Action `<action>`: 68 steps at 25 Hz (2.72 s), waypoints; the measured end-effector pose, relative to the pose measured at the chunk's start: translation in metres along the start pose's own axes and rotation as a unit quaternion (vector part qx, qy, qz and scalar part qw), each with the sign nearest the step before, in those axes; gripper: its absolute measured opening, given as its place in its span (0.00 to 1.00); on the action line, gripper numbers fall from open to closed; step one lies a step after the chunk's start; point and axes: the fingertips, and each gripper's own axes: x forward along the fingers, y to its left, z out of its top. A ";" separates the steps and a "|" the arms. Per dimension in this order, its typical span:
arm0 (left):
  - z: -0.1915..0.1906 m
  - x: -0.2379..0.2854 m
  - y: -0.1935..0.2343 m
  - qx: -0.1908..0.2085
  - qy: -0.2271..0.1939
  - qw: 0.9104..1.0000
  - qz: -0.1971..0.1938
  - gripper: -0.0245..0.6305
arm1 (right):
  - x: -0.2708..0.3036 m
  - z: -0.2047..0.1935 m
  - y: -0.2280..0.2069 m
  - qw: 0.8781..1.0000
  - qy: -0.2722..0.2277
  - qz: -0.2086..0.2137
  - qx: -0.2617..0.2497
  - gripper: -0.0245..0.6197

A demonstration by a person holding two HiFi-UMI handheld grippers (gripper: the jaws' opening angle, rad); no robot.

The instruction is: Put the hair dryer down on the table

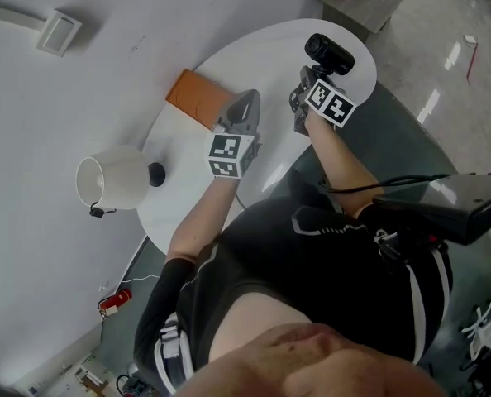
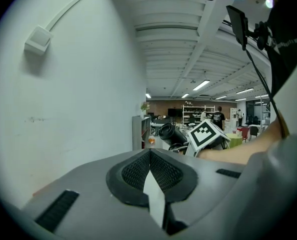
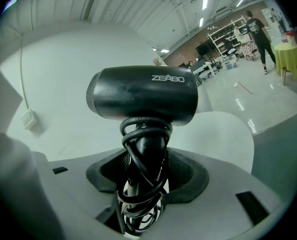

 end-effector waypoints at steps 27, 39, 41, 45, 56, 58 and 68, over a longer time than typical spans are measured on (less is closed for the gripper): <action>-0.020 0.123 0.040 -0.001 0.054 0.998 -0.019 0.09 | 0.114 0.025 -0.098 0.984 0.003 -0.152 0.094 0.39; -0.042 0.163 0.051 -0.013 0.083 0.996 -0.033 0.08 | 0.147 0.024 -0.119 0.977 0.026 -0.194 0.090 0.39; -0.046 0.167 0.051 -0.011 0.087 0.995 -0.036 0.09 | 0.151 0.023 -0.124 0.974 0.031 -0.205 0.095 0.39; -0.053 0.172 0.053 -0.013 0.097 0.994 -0.039 0.09 | 0.160 0.023 -0.134 0.968 0.043 -0.224 0.102 0.39; -0.058 0.189 0.048 -0.031 0.103 0.993 -0.044 0.08 | 0.177 0.020 -0.161 0.956 0.087 -0.263 0.098 0.39; -0.060 0.190 0.048 -0.037 0.106 0.993 -0.042 0.08 | 0.181 0.017 -0.163 0.954 0.094 -0.266 0.098 0.39; -0.060 0.199 0.056 -0.031 0.116 0.992 -0.039 0.09 | 0.205 0.011 -0.167 0.950 0.119 -0.274 0.090 0.39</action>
